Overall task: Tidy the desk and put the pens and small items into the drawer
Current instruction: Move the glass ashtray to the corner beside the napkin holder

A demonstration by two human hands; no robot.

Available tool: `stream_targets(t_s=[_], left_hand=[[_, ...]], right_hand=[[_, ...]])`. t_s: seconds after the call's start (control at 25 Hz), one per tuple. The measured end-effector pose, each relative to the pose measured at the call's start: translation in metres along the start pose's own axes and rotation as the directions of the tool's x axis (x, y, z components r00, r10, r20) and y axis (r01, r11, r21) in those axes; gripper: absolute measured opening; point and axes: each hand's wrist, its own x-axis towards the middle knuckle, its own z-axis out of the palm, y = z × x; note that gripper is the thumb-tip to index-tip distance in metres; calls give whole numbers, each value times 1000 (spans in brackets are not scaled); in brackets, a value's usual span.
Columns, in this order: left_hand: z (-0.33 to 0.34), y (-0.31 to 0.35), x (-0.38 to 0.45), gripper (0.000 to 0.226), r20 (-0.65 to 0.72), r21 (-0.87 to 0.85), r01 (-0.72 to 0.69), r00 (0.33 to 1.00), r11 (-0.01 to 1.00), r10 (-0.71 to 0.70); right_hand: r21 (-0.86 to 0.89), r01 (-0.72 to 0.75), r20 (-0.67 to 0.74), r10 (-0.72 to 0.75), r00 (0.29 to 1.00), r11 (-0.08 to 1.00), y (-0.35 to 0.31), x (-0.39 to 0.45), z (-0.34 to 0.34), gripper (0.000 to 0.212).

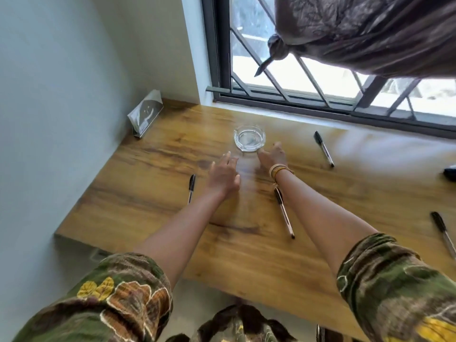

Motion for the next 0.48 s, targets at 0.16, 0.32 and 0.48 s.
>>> stream_targets(t_s=[0.16,0.32,0.48], left_hand=[[-15,-20,22,59,-72,-23,16,997,1000,-18],[-28,-59,26,54,-163,-51,75,983,996,-82],[-36,-108,18,50,-252,-93,203,942,975,-221]], right_hand=[[55,-89,21,88,996,994,-17,36,8,50],[-36,-94,-24,93,995,995,-22,49,16,40],[-50,-44,-69,40,997,998,-27,53,27,30]])
